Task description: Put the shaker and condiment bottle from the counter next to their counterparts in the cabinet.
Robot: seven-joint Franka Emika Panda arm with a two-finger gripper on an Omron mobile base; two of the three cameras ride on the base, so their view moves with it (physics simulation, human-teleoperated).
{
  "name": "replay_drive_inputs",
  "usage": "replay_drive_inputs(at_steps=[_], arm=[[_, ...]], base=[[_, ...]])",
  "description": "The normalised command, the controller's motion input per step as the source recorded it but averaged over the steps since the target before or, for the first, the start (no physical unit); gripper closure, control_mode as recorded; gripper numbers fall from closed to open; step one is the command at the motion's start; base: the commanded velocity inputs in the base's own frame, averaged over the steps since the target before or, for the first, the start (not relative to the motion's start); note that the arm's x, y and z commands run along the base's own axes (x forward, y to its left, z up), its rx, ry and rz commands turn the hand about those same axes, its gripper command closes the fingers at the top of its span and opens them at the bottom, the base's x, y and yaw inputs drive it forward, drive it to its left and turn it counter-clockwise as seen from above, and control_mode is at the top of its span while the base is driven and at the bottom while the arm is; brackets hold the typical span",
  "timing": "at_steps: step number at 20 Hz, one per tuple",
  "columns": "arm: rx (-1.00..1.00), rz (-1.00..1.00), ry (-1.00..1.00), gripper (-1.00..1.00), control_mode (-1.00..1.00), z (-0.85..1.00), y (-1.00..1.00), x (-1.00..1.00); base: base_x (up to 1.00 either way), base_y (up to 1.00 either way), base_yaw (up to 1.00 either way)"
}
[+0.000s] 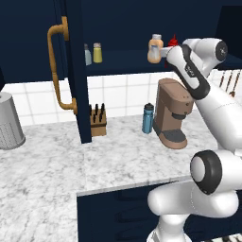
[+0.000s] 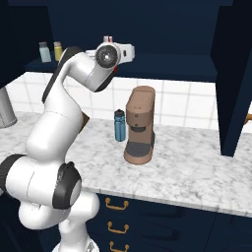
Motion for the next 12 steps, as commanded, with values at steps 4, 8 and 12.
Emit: replay_drive_inputs(at_steps=[4,8,12], arm=[[0.00,0.00,0.00,1.00,-1.00,-0.07,0.00,0.27],[0.00,0.00,0.00,1.00,-1.00,-0.01,0.00,0.36],[0.00,0.00,0.00,1.00,-1.00,-0.03,0.00,0.22]], base=[[0.00,0.00,0.00],[0.00,0.00,0.00],[0.00,0.00,0.00]])
